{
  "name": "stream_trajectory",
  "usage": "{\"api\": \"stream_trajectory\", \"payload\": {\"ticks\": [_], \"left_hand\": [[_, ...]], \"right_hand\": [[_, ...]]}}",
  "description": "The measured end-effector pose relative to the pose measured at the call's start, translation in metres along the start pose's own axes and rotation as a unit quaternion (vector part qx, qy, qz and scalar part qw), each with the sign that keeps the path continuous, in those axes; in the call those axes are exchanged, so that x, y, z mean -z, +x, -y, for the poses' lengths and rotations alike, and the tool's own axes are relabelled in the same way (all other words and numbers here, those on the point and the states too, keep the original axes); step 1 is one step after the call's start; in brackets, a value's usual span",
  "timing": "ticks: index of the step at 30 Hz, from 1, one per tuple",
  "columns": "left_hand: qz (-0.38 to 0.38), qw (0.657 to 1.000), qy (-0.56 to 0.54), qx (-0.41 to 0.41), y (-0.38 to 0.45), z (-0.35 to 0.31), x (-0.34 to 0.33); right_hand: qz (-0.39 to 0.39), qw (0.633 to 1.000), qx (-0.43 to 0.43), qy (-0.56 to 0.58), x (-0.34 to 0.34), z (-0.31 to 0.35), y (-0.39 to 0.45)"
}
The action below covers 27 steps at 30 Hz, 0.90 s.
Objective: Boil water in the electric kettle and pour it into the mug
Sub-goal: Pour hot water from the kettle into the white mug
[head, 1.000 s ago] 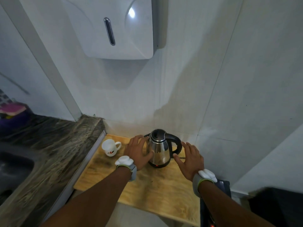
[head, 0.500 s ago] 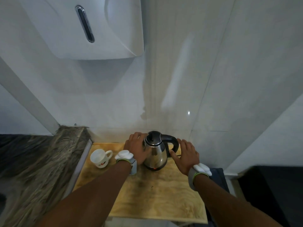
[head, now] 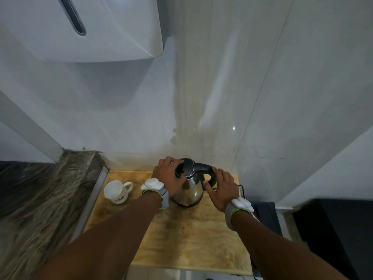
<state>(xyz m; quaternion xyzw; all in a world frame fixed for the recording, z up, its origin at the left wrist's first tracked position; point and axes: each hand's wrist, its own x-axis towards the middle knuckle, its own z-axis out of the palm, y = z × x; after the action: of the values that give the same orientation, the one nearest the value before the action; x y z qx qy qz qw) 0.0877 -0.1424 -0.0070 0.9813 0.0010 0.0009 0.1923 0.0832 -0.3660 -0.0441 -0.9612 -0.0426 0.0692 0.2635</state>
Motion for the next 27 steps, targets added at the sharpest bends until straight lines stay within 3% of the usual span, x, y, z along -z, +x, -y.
{"api": "stream_trajectory", "payload": {"ticks": [12,27], "left_hand": [[-0.005,1.000,-0.012,0.013,0.014,-0.003,-0.010],[0.004,1.000,-0.001,-0.004,0.023,-0.005,-0.007]], "right_hand": [[-0.028,0.998,0.014,0.054,-0.009,-0.016,0.020],[0.029,0.979,-0.024,0.202,-0.012,-0.018,0.075]]}}
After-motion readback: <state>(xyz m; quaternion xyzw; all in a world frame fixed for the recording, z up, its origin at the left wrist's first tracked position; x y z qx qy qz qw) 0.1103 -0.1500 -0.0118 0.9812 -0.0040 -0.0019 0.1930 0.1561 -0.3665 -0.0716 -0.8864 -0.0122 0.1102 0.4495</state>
